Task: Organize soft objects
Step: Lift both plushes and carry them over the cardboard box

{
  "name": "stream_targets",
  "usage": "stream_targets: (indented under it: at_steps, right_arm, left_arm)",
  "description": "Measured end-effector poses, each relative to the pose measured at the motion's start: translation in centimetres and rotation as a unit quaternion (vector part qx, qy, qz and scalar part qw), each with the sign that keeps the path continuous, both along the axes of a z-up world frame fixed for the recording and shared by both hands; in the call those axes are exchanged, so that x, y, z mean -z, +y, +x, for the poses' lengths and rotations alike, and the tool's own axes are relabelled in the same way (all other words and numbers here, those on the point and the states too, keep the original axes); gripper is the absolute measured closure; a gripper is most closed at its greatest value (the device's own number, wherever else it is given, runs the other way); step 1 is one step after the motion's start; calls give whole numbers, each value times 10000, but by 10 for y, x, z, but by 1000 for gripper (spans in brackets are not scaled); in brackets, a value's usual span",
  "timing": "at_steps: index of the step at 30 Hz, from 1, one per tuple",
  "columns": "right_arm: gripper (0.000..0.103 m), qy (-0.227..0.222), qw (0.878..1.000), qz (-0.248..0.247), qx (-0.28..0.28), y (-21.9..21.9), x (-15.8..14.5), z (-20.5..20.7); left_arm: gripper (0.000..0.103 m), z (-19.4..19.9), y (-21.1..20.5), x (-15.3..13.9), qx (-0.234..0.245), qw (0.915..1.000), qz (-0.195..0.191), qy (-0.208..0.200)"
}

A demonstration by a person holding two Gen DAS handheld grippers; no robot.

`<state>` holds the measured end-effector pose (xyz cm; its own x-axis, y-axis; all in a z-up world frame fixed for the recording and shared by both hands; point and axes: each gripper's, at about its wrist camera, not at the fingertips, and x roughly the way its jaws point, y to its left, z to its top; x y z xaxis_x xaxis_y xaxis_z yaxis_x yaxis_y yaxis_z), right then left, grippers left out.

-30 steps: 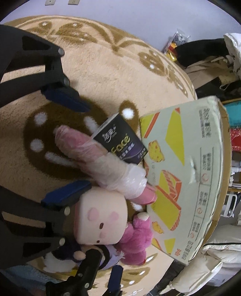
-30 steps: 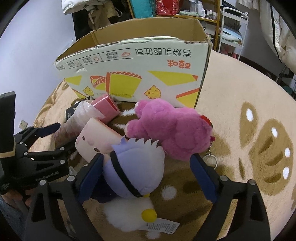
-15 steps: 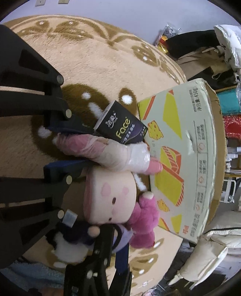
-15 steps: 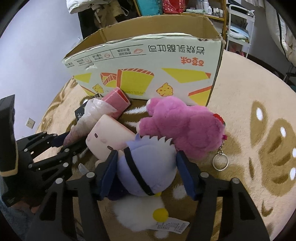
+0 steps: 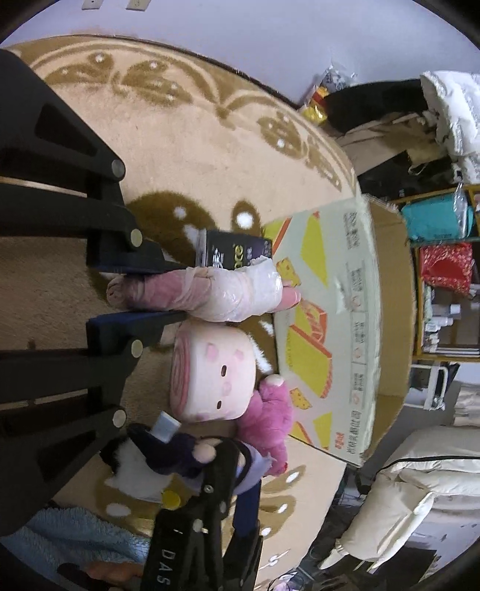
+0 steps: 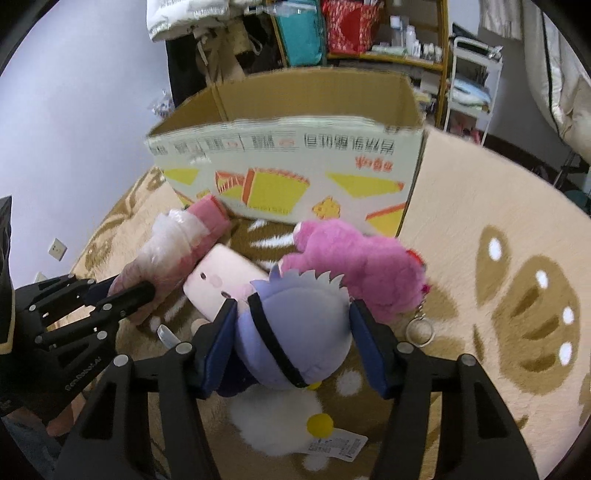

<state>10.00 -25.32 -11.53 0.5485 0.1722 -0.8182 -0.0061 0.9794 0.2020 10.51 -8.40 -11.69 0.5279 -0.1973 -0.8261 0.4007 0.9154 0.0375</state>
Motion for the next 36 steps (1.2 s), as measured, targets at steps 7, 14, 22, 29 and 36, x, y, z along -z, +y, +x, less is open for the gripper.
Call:
stream_targets:
  at_steps: [7, 14, 22, 29, 36]
  right_arm:
    - [39, -494, 9983, -281, 130, -7, -26, -10]
    - [39, -790, 9949, -522, 358, -10, -49, -17]
    - [39, -1247, 9889, -648, 484, -12, -82, -27]
    - [39, -1553, 9832, -699, 651, -19, -106, -21]
    - [39, -1802, 9776, -849, 679, -28, -127, -2]
  left_arm:
    - [88, -15, 8, -25, -207, 9992, 75, -335]
    - [88, -29, 15, -49, -307, 9968, 113, -727]
    - [88, -28, 19, -73, -430, 9929, 98, -1109]
    - [88, -28, 21, -99, -469, 9888, 146, -1407]
    - [88, -13, 14, -122, -427, 9818, 275, -1830]
